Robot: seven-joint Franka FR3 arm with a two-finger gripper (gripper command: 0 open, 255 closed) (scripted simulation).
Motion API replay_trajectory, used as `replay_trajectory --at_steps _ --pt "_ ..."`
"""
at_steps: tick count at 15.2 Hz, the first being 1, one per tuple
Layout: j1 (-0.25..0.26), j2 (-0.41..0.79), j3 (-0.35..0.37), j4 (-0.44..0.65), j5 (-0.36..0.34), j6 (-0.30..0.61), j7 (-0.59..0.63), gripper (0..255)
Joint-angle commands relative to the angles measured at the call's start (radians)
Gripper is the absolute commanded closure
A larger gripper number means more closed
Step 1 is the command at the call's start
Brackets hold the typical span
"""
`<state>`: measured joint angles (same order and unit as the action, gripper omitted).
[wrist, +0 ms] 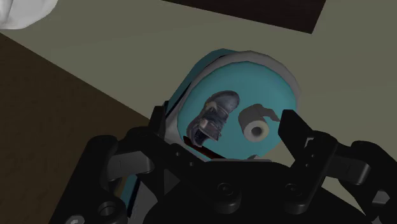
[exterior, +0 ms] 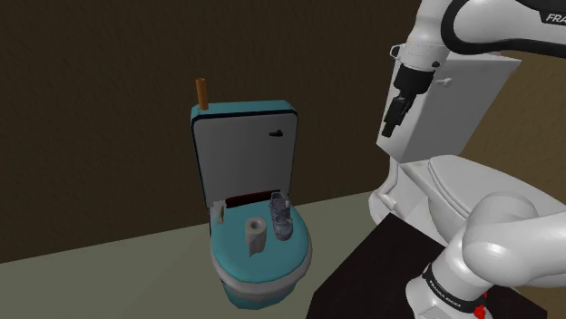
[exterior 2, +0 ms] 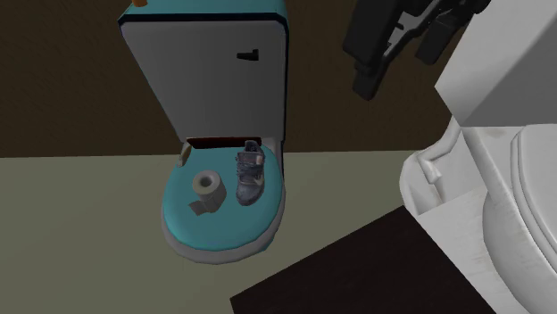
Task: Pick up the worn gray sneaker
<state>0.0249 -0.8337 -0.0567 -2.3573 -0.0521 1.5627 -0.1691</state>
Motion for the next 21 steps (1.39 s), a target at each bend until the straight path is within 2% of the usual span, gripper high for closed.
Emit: replay_trajectory --at_steps 1,11,21 --pt "0.000 0.000 0.000 0.000 0.000 0.000 0.000 0" --pt "0.027 0.274 0.034 -0.069 0.018 0.309 0.042 0" --pt "0.047 0.637 0.066 -0.002 0.020 0.571 0.083 0"
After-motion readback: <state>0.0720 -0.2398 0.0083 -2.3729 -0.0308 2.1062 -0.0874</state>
